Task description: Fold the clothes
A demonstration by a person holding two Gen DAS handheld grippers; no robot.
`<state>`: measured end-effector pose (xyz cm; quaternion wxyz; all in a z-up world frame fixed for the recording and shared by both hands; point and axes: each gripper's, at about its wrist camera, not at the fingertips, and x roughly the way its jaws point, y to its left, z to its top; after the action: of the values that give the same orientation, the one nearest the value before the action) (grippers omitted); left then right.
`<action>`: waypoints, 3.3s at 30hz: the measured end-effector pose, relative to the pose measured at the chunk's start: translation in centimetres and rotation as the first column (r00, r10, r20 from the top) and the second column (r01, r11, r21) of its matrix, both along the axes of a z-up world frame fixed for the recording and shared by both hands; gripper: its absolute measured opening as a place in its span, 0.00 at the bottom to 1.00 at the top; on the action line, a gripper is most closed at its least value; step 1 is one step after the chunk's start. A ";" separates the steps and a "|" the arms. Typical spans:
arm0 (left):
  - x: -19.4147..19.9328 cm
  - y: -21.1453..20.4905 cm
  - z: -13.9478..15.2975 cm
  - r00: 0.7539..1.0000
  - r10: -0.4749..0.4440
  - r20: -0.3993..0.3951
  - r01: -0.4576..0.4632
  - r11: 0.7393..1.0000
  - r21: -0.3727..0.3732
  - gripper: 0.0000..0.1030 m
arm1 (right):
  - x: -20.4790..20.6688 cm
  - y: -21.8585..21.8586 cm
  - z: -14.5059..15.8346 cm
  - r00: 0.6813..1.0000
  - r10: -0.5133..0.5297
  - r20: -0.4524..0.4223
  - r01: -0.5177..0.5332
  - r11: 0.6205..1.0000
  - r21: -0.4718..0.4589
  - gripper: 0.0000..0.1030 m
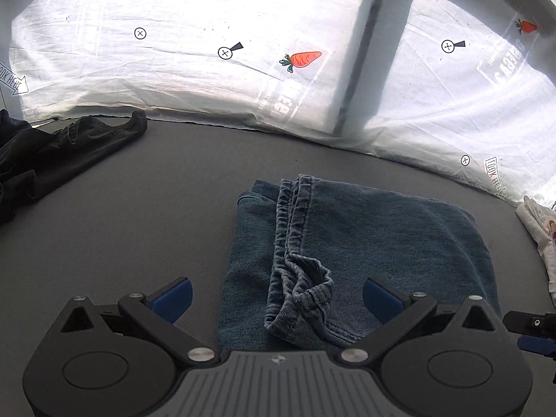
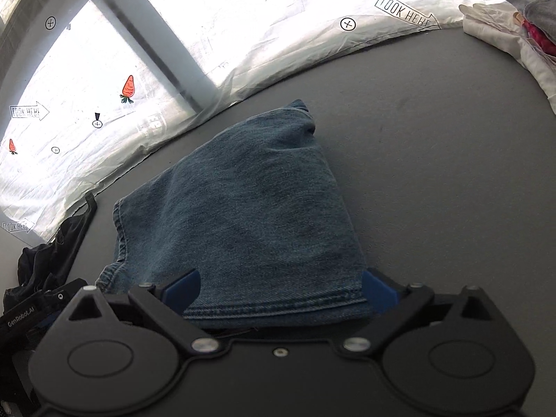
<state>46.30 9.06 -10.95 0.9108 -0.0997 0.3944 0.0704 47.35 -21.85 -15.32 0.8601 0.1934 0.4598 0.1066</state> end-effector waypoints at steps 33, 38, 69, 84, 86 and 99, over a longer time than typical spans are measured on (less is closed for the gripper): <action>7.7 3.5 -8.0 0.961 -0.210 -0.180 0.203 0.977 -0.060 1.00 | 11.9 1.2 -4.5 0.986 0.169 -0.013 -0.170 0.984 -0.051 0.99; 7.8 3.1 -6.8 0.973 -0.205 -0.105 0.190 0.972 -0.135 0.52 | 10.4 2.2 -3.0 0.991 0.129 0.047 -0.127 0.991 -0.034 0.52; -17.9 -7.1 5.0 0.958 -0.228 0.171 0.249 0.962 -0.112 0.22 | -15.0 -2.9 11.3 0.945 0.024 0.327 -0.018 1.000 -0.023 0.19; -17.9 -11.3 4.9 0.894 -0.404 0.195 0.440 0.876 -0.198 0.22 | -21.0 -8.4 12.9 0.944 -0.135 0.301 0.167 0.983 -0.081 0.19; -17.5 -13.2 5.2 0.879 -0.428 0.210 0.466 0.864 -0.192 0.22 | -21.2 -10.5 13.1 0.936 -0.159 0.315 0.191 0.979 -0.075 0.19; -14.7 -32.5 6.0 0.872 -0.365 0.327 0.436 0.881 -0.181 0.22 | -16.3 -29.2 15.2 0.883 -0.050 0.467 0.121 0.985 -0.122 0.19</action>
<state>31.58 -23.44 -4.96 0.9324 -0.1376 0.2776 -0.1864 31.07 -51.08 -0.14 0.9606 0.1183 0.2393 0.0771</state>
